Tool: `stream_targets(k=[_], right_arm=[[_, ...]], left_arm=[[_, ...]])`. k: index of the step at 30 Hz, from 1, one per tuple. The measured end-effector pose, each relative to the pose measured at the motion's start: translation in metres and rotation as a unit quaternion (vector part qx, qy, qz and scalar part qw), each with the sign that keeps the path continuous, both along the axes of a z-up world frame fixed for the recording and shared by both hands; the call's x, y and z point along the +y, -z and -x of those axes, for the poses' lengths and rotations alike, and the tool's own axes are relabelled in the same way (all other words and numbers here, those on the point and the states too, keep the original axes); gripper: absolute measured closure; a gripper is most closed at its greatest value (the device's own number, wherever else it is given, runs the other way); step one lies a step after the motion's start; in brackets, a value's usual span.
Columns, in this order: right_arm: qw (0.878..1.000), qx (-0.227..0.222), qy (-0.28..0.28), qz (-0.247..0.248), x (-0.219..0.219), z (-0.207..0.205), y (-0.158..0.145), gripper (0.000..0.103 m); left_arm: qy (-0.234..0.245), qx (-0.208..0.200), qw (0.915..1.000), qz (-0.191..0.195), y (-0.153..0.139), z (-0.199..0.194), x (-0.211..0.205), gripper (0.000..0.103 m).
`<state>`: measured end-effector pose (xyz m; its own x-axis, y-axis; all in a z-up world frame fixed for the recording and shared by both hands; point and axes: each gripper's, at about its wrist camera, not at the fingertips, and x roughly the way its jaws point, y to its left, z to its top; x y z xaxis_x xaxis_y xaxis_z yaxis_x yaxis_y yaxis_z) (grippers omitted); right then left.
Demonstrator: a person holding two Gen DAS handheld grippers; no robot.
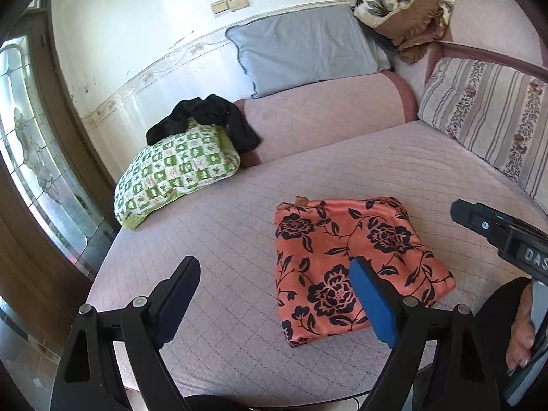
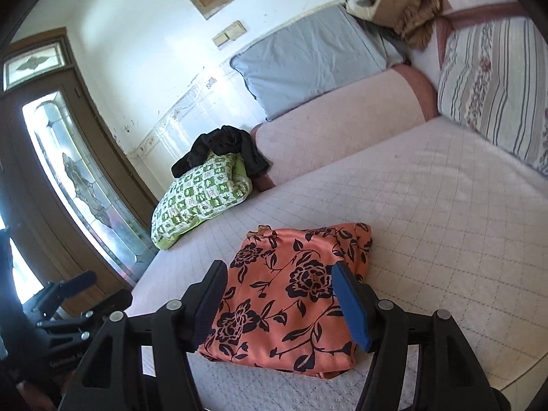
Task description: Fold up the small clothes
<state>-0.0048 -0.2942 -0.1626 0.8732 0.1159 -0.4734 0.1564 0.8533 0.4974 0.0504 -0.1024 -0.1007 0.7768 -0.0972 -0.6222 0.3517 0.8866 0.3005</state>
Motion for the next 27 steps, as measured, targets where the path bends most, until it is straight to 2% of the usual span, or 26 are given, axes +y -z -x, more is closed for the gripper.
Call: stream_targets(k=[9, 16, 21, 24, 27], right_arm=[[1.000, -0.009, 0.007, 0.011, 0.001, 0.007, 0.001, 0.032], [1.000, 0.012, 0.003, 0.015, -0.002, -0.001, 0.010, 0.032], [0.997, 0.047, 0.020, -0.059, -0.031, -0.008, 0.030, 0.032], [0.987, 0.077, 0.029, -0.135, -0.058, -0.011, 0.050, 0.032], [0.979, 0.087, 0.039, -0.181, -0.075, -0.009, 0.063, 0.032]], left_arm=[[-0.024, 0.011, 0.9996, -0.012, 0.015, -0.007, 0.006, 0.013], [-0.039, 0.038, 0.9984, -0.016, 0.035, -0.020, 0.005, 0.013], [-0.013, 0.068, 0.9970, -0.035, 0.059, -0.018, -0.012, 0.013], [0.005, 0.071, 0.9956, -0.061, 0.072, -0.016, -0.023, 0.013], [0.000, 0.095, 0.9939, -0.056, 0.080, -0.025, -0.023, 0.013]])
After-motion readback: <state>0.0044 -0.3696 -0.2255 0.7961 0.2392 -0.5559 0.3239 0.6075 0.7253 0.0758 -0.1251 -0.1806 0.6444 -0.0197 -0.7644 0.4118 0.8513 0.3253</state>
